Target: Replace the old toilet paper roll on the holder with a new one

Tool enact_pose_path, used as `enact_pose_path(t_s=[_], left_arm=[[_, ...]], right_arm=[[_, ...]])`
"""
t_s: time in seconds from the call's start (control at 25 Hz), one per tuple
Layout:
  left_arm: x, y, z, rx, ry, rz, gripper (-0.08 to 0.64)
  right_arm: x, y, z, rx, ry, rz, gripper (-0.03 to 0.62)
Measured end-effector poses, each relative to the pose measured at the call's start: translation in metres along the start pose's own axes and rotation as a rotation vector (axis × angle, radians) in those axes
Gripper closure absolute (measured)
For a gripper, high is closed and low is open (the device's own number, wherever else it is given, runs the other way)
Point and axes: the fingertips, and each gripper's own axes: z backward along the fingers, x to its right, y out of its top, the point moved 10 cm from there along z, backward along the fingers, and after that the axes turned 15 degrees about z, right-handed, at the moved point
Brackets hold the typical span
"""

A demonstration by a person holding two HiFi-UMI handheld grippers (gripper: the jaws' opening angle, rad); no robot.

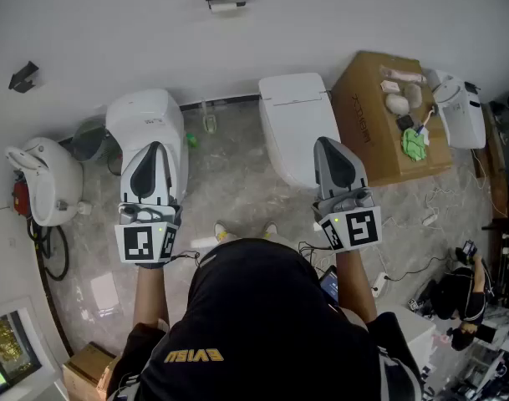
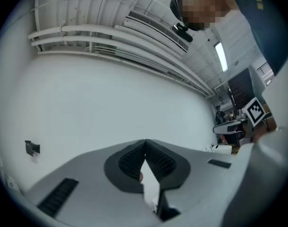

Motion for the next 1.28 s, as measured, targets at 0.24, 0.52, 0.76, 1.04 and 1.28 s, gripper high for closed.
enact_pose_path(t_s=[0.24, 0.52, 0.76, 1.04, 1.28], left_arm=[[0.016, -0.009, 0.010, 0.004, -0.048, 0.027, 0.549], [-0.006, -0.010, 0.019, 0.006, -0.005, 0.041, 0.548], [-0.013, -0.008, 0.014, 0.025, 0.009, 0.055, 0.442], [-0.024, -0.009, 0.009, -0.010, 0.018, 0.040, 0.264], [-0.035, -0.006, 0.006, -0.036, 0.027, 0.011, 0.162]], right_arm=[[0.002, -0.007, 0.011, -0.030, -0.003, 0.024, 0.597], [0.011, -0.003, 0.006, -0.044, -0.060, 0.074, 0.595], [0.018, -0.008, 0.003, -0.048, -0.071, 0.062, 0.544], [0.017, -0.007, -0.014, -0.061, -0.046, 0.110, 0.442], [0.016, -0.004, -0.027, -0.077, -0.033, 0.127, 0.335]])
